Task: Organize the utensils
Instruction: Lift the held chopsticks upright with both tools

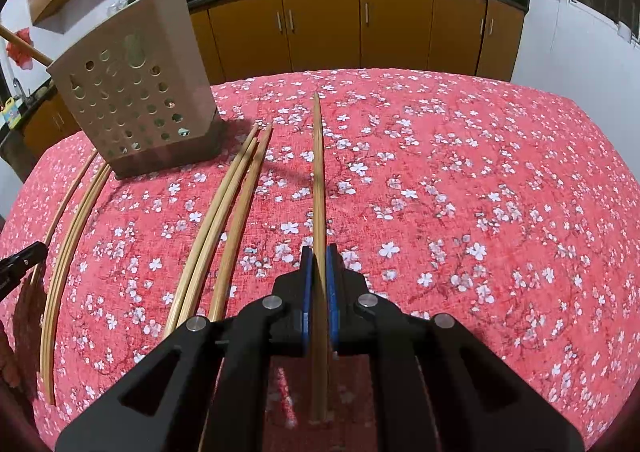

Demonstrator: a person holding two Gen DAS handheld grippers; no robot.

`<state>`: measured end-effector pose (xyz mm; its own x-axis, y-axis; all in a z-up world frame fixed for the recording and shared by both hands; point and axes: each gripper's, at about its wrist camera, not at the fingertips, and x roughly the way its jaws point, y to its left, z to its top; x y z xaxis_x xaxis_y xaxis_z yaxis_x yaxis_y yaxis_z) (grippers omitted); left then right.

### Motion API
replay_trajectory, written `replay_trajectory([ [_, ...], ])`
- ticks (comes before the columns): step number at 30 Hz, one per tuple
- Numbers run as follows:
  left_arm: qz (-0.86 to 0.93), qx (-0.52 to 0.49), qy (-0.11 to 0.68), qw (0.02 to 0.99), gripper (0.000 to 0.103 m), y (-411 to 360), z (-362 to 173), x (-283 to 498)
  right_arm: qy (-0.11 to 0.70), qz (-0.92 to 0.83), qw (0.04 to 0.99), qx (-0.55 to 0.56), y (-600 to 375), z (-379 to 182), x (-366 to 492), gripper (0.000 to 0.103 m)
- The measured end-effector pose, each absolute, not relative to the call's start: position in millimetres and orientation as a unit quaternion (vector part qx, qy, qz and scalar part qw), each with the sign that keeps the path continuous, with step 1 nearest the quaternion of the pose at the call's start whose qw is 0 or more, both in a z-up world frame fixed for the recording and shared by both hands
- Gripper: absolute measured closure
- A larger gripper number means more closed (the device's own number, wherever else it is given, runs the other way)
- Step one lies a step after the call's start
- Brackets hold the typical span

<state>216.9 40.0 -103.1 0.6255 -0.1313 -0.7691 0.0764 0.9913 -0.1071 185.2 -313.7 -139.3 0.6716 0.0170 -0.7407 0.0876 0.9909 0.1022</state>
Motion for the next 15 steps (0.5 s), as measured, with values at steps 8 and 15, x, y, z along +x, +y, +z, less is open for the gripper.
replay_trajectory([
  [8,-0.06,-0.037,0.429,0.901,0.093,41.3,-102.6,215.9,0.405,-0.019,0.912,0.065,-314.1,-139.4,185.9,0.095],
  [15,-0.06,-0.038,0.429,0.901,0.093,42.4,-102.0,215.3,0.406,-0.02,0.911,0.065,-313.7,-139.1,186.1,0.095],
])
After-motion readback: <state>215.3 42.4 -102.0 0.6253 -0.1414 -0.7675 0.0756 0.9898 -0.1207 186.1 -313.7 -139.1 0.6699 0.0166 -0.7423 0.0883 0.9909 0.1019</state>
